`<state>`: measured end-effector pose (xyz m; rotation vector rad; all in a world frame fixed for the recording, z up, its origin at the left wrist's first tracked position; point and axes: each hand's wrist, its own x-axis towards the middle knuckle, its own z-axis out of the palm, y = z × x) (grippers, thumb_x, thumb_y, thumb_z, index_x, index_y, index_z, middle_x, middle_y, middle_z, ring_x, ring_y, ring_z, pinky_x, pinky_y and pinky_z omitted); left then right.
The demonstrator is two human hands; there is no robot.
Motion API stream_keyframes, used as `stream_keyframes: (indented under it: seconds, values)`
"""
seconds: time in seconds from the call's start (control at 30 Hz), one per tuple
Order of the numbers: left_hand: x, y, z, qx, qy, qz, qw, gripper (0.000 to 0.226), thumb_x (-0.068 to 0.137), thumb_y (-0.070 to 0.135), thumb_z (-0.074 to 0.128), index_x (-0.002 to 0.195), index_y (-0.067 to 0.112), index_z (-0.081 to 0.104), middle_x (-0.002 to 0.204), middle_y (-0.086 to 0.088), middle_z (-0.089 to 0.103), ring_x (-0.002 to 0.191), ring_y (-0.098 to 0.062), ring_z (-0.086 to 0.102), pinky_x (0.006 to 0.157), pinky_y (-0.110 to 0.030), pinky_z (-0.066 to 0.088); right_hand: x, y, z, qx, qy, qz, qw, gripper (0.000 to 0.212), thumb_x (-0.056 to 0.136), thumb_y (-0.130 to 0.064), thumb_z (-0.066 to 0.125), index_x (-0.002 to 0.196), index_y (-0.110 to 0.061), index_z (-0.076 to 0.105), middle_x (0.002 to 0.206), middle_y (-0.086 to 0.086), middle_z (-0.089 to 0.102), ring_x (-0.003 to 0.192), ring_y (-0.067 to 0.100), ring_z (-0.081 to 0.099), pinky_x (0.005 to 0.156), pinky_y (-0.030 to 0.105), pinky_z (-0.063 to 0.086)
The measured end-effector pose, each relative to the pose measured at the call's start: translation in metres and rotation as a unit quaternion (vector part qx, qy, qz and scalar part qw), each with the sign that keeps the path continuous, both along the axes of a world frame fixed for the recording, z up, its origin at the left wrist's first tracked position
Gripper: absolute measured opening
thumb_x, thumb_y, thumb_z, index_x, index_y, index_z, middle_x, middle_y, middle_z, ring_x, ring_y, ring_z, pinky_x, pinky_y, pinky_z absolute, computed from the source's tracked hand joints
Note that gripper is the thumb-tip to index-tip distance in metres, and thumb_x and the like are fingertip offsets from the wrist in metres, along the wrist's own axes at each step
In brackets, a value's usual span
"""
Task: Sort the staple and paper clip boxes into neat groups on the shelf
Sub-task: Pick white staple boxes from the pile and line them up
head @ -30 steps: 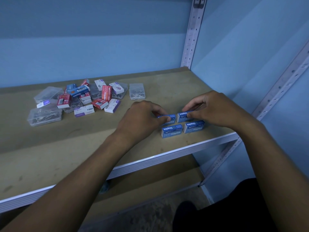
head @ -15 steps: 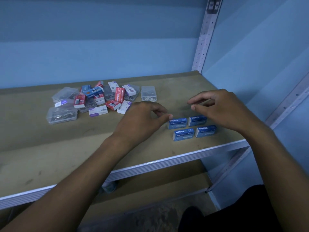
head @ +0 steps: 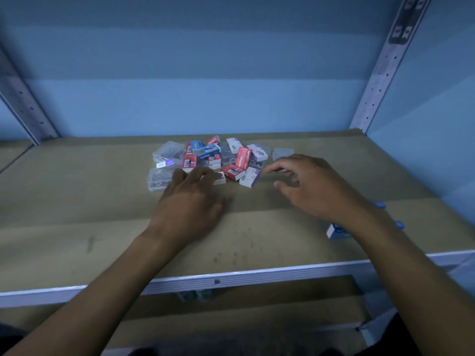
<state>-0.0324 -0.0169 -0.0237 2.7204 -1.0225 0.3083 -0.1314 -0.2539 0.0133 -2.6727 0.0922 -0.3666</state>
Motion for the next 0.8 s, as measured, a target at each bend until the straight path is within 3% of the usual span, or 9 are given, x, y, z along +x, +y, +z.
stream_keyframes:
  seconds: [0.07,0.2,0.37,0.47,0.53,0.63,0.8]
  values:
    - [0.005,0.005,-0.004,-0.005,-0.009,0.006,1.0,0.059,0.086,0.056,0.034,0.131,0.026,0.056,0.139,0.004,0.053,0.111,-0.034,0.051,0.097,-0.044,0.043,0.009,0.009,-0.007,-0.023,0.022,0.009,0.999,0.037,0.092,-0.025,0.063,0.128,-0.036,0.061,0.131,-0.007,0.061,0.118,0.014,0.055,0.1,0.024,0.041]
    - [0.019,0.008,-0.014,0.042,-0.006,-0.009,0.999,0.064,0.092,0.057,0.02,0.134,0.025,0.055,0.147,0.004,0.047,0.126,-0.03,0.05,0.104,-0.045,0.035,0.02,0.021,-0.021,-0.042,0.067,0.014,0.997,0.048,0.095,-0.017,0.054,0.14,-0.032,0.05,0.147,-0.008,0.05,0.133,0.019,0.044,0.111,0.03,0.036]
    - [0.017,0.005,-0.015,-0.025,-0.046,-0.015,0.998,0.045,0.094,0.037,0.043,0.129,0.015,0.061,0.127,-0.004,0.065,0.096,-0.04,0.055,0.089,-0.046,0.047,0.026,0.026,-0.027,-0.052,0.093,0.02,0.994,0.059,0.089,-0.003,0.044,0.141,-0.032,0.048,0.145,-0.009,0.051,0.132,0.02,0.041,0.109,0.035,0.039]
    - [0.016,0.005,-0.01,-0.041,-0.055,-0.028,0.997,0.034,0.093,0.03,0.044,0.116,0.016,0.067,0.113,-0.001,0.069,0.088,-0.035,0.049,0.08,-0.045,0.048,0.026,0.025,-0.026,-0.055,0.068,0.023,0.996,0.058,0.086,0.001,0.046,0.134,-0.031,0.056,0.135,-0.008,0.054,0.125,0.019,0.045,0.105,0.035,0.042]
    - [0.013,0.007,-0.006,-0.046,-0.047,-0.034,0.997,0.03,0.09,0.028,0.047,0.11,0.019,0.067,0.111,0.002,0.068,0.091,-0.033,0.048,0.08,-0.044,0.048,0.024,0.025,-0.023,-0.055,0.065,0.025,0.996,0.053,0.086,0.0,0.05,0.127,-0.031,0.062,0.125,-0.007,0.056,0.12,0.015,0.048,0.1,0.027,0.041]
    - [0.007,0.01,0.001,-0.047,-0.029,-0.03,0.998,0.022,0.086,0.029,0.063,0.107,0.024,0.067,0.109,0.005,0.067,0.098,-0.028,0.047,0.084,-0.039,0.047,0.018,0.029,-0.017,-0.065,0.069,0.03,0.995,0.038,0.088,-0.012,0.062,0.118,-0.034,0.068,0.112,-0.008,0.055,0.108,0.009,0.05,0.083,0.018,0.034]
    - [-0.011,0.02,0.011,-0.063,-0.015,-0.015,0.998,0.028,0.078,0.044,0.074,0.101,0.029,0.071,0.102,0.008,0.069,0.102,-0.025,0.049,0.085,-0.037,0.044,0.009,0.041,-0.013,-0.05,0.051,0.069,0.995,0.028,0.079,-0.028,0.08,0.106,-0.036,0.074,0.098,-0.012,0.054,0.08,0.0,0.05,0.074,0.012,0.037]
